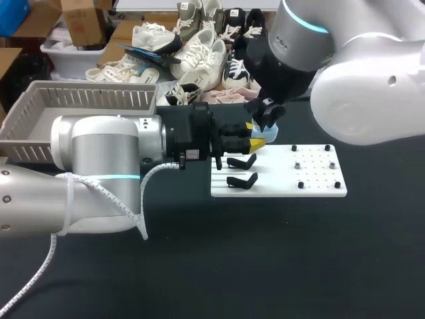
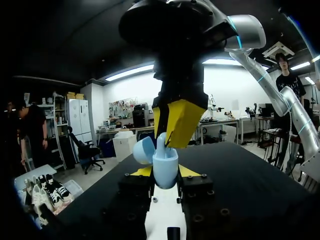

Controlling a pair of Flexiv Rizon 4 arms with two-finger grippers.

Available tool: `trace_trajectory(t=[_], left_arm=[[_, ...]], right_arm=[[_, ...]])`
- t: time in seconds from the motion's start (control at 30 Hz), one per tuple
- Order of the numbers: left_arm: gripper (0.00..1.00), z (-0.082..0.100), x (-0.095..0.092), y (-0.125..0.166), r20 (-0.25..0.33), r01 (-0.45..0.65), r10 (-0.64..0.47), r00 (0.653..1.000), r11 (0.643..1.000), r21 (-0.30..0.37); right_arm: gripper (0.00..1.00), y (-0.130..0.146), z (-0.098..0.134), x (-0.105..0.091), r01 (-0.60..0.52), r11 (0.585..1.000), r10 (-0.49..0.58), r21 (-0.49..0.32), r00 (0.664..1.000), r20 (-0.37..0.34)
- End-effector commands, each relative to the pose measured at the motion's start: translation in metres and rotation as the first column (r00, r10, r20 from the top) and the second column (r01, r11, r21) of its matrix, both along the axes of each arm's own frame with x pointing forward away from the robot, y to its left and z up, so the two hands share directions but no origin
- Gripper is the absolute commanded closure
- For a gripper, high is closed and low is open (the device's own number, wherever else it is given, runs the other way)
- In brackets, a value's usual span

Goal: Pick up each earbud case from the left stands, insert the matching earbuds, close the lid, and place the case in the box.

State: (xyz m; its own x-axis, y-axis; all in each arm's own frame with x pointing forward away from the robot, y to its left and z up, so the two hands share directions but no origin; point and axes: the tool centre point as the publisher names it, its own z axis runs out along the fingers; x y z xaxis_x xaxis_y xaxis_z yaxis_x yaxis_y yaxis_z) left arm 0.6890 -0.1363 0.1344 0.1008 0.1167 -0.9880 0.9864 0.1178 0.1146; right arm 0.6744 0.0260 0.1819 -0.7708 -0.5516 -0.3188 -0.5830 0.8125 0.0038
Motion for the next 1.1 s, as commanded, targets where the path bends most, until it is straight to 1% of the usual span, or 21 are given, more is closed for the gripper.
trace_trajectory(t=[0.03, 0.8, 0.83, 0.97, 1.03, 1.1], left_arm=[[1.00, 0.0002, 0.0000, -0.0003, 0.001, -0.002, 0.002, 1.000, 1.000, 0.001], [1.00, 0.0002, 0.0000, -0.0003, 0.001, -0.002, 0.002, 1.000, 1.000, 0.001], [1.00, 0.0002, 0.0000, -0.0003, 0.001, -0.002, 0.002, 1.000, 1.000, 0.001], [1.00, 0.0002, 0.0000, -0.0003, 0.001, -0.002, 0.002, 1.000, 1.000, 0.001], [1.00, 0.0002, 0.0000, -0.0003, 0.001, -0.002, 0.002, 1.000, 1.000, 0.001], [1.00, 0.0002, 0.0000, -0.0003, 0.001, -0.002, 0.002, 1.000, 1.000, 0.001]], right_arm=[[1.00, 0.0010, 0.0002, 0.0014, 0.003, 1.000, -0.003, -0.006, 1.000, -0.004], [1.00, 0.0016, -0.0003, 0.0018, 0.003, 1.000, -0.003, 0.001, 1.000, -0.008], [0.97, 0.0017, -0.0002, 0.0018, 0.003, 1.000, -0.003, 0.002, 1.000, -0.008], [0.92, 0.0013, 0.0000, 0.0021, 0.005, 1.000, -0.005, 0.003, 1.000, -0.009], [0.87, 0.0012, 0.0003, 0.0022, 0.004, 1.000, -0.004, 0.003, 1.000, -0.008], [0.85, 0.0010, 0.0008, 0.0023, 0.002, 1.000, -0.002, 0.003, 1.000, -0.007]])
